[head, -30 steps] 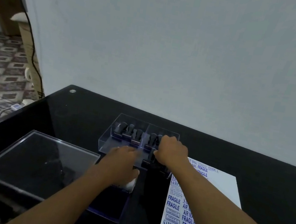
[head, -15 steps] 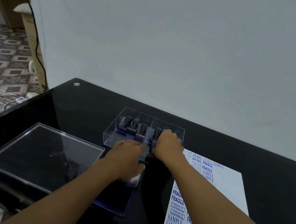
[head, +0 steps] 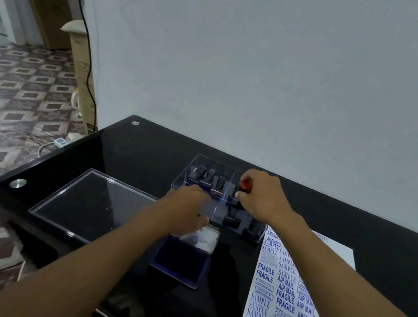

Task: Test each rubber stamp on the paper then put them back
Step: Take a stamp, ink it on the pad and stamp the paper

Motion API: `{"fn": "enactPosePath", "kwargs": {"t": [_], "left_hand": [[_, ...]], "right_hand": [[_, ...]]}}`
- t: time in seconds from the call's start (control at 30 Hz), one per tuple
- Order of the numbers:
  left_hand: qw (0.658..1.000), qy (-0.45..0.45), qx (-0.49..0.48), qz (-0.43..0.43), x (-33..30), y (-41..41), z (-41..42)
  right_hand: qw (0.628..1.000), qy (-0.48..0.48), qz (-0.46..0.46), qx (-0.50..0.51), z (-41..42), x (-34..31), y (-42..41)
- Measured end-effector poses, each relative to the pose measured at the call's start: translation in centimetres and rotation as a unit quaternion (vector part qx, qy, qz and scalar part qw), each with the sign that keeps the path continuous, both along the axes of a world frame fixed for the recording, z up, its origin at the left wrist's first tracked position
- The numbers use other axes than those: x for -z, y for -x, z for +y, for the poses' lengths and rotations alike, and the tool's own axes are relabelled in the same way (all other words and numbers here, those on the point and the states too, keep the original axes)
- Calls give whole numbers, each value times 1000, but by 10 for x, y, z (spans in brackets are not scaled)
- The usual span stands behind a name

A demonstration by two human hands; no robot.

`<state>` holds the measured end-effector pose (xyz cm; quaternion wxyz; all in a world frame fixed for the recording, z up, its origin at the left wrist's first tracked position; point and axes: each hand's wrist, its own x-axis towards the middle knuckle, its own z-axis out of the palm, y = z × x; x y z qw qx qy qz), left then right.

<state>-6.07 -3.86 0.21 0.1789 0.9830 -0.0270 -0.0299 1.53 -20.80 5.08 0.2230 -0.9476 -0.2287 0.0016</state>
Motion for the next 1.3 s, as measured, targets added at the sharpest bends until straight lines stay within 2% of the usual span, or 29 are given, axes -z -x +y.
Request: {"fn": "enactPosePath", "kwargs": {"t": [0.17, 0.27, 0.5, 0.6, 0.8, 1.03, 1.2, 1.3], "left_hand": [[994, -102, -26, 33, 2, 33, 22], [988, -135, -25, 69, 7, 48, 29], [980, -145, -8, 134, 16, 54, 26], [982, -135, -2, 129, 18, 53, 21], [982, -140, 8, 127, 17, 51, 17], [984, -132, 8, 116, 19, 52, 21], [983, -137, 10, 122, 23, 53, 26], [983, -139, 14, 122, 23, 54, 28]], "right_hand": [[995, 27, -11, -91, 11, 1, 49], [992, 53, 23, -117, 16, 23, 72], [986, 39, 58, -153, 32, 54, 95], [983, 45, 58, -169, 36, 60, 100], [970, 140, 18, -196, 39, 69, 109], [975, 122, 20, -182, 44, 67, 92], [966, 149, 18, -209, 54, 67, 76], [972, 126, 22, -196, 49, 69, 85]]}}
